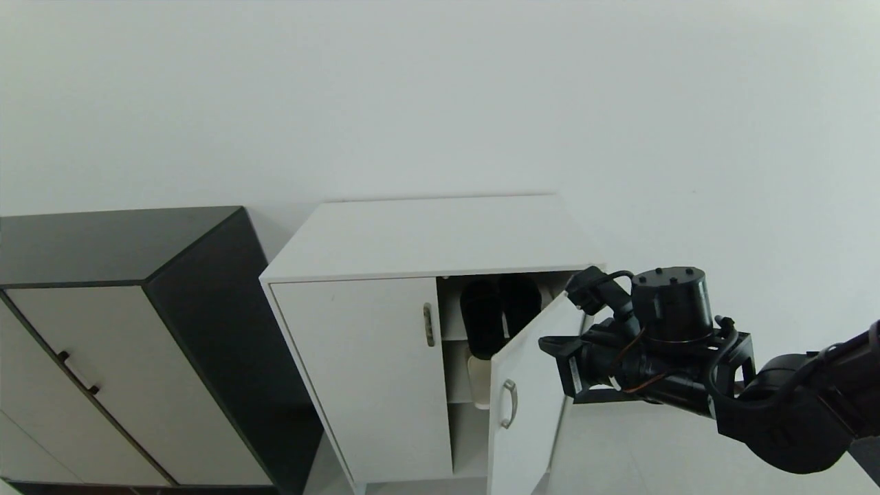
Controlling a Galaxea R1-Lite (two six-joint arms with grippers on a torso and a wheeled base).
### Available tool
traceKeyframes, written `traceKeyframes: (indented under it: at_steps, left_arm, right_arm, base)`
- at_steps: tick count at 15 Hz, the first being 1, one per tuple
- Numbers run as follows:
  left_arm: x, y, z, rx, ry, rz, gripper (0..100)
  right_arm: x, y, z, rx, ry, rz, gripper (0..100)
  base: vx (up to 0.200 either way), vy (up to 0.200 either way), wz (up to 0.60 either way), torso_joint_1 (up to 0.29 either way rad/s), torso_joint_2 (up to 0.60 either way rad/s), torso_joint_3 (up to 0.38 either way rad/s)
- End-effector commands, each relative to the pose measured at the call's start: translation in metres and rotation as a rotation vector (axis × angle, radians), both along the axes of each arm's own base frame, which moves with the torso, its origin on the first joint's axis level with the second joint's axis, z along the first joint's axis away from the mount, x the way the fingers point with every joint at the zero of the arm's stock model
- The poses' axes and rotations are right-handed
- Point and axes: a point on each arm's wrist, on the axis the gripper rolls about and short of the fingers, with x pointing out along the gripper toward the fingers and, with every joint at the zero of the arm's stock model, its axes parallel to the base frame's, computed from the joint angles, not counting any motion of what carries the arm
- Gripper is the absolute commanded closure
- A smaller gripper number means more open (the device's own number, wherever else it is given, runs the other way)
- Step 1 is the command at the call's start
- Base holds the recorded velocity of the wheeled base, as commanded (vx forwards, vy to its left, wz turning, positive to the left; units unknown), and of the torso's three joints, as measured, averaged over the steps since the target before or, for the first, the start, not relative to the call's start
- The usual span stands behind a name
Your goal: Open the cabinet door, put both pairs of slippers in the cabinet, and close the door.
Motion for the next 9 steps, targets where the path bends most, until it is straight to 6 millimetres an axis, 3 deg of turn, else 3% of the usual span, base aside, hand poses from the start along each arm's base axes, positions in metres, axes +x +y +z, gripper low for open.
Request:
traceKeyframes:
  at_steps: [1,9]
  left_arm:
    - [0.000,0.000,0.000,-0.001,-0.001,0.000,100]
    - [0.000,0.000,0.000,-0.001,-0.001,0.000,100]
  right_arm:
    - [-0.001,0.000,-0.001,-0.001,0.004,0.004,100]
    - [0.019,0.014,-0.004,0.017,-0.007,0.004,100]
  base:
    - [0.000,0.000,0.00,0.000,0.00,0.000]
    - [0.000,0.000,0.00,0.000,0.00,0.000]
